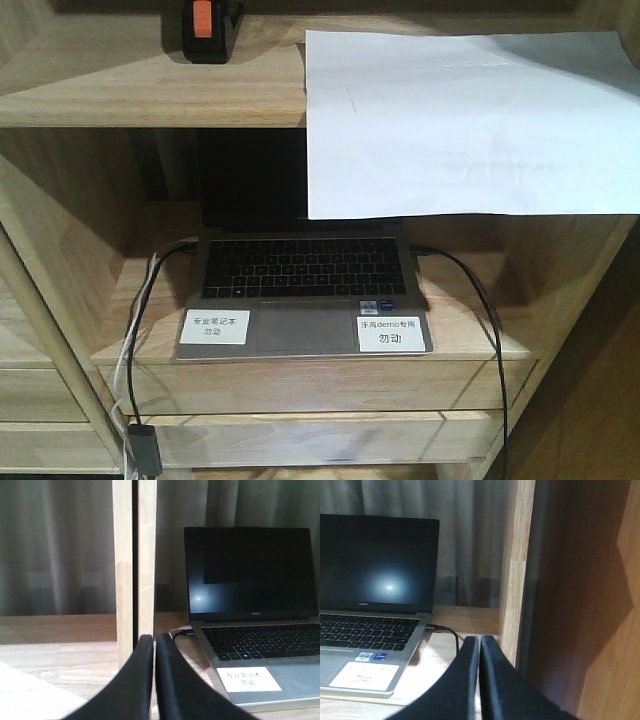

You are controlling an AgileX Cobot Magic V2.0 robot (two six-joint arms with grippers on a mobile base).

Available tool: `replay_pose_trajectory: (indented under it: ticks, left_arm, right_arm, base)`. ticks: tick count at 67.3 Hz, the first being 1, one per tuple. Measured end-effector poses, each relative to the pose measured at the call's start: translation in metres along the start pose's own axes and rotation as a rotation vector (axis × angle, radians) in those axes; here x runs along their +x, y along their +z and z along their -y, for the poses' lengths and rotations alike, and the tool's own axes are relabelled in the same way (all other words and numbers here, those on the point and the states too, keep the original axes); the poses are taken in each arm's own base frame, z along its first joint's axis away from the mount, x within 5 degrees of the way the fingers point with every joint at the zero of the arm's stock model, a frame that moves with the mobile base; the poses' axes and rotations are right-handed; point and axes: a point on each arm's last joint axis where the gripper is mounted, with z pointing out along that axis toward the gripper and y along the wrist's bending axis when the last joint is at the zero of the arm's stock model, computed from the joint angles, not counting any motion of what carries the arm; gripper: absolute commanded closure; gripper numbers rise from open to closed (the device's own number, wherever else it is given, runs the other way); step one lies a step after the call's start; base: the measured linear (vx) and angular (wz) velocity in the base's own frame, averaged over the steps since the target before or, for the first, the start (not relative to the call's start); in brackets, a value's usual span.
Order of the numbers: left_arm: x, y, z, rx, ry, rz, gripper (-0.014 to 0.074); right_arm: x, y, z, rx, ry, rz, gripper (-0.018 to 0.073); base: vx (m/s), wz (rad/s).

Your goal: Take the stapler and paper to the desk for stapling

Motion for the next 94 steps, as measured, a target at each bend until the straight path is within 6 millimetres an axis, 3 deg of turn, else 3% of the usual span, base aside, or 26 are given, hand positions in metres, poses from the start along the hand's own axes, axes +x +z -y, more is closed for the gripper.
replay_pose_trajectory:
  ticks: [94]
  left_arm:
    - [-0.0053,-0.0002,0.0005,0.005,-0.001,0.059,0.0603]
  right_arm:
    - [0.0000,0.0000,0.0000,0.000,0.000,0.000,0.0568]
  base:
    - [0.00,0.00]
